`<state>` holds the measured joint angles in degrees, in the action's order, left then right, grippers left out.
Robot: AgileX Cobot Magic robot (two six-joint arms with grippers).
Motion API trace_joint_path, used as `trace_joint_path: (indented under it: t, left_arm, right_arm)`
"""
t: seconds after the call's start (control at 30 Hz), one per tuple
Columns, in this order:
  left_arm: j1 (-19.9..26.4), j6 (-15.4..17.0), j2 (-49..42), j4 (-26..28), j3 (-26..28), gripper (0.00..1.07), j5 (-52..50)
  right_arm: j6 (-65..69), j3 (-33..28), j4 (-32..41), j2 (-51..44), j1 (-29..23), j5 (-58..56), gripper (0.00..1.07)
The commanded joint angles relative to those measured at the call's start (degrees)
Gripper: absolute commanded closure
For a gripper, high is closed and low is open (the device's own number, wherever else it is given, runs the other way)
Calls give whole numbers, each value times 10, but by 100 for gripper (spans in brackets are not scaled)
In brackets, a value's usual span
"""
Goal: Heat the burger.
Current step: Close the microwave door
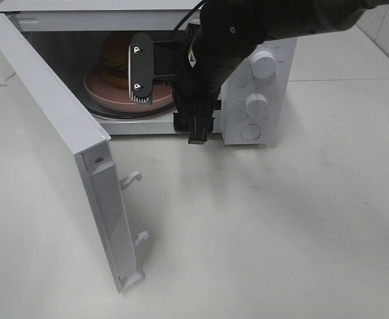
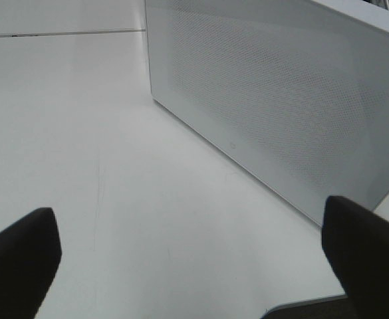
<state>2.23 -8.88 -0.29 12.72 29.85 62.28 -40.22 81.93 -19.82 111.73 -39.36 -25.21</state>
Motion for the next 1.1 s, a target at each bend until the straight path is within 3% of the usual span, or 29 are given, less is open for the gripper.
trace_joint_path:
  t: [0.03, 0.53, 1.1]
  left_arm:
    - [2, 1, -10, 5, -2, 7, -7]
    - [2, 1, -10, 5, -2, 7, -7]
    - [2, 1, -10, 5, -2, 7, -7]
  right_arm:
    - [31, -33, -13, -34, 0, -2, 27]
    - [213, -155, -32, -163, 0, -58, 31]
    - [422, -268, 18, -321, -2, -178, 31]
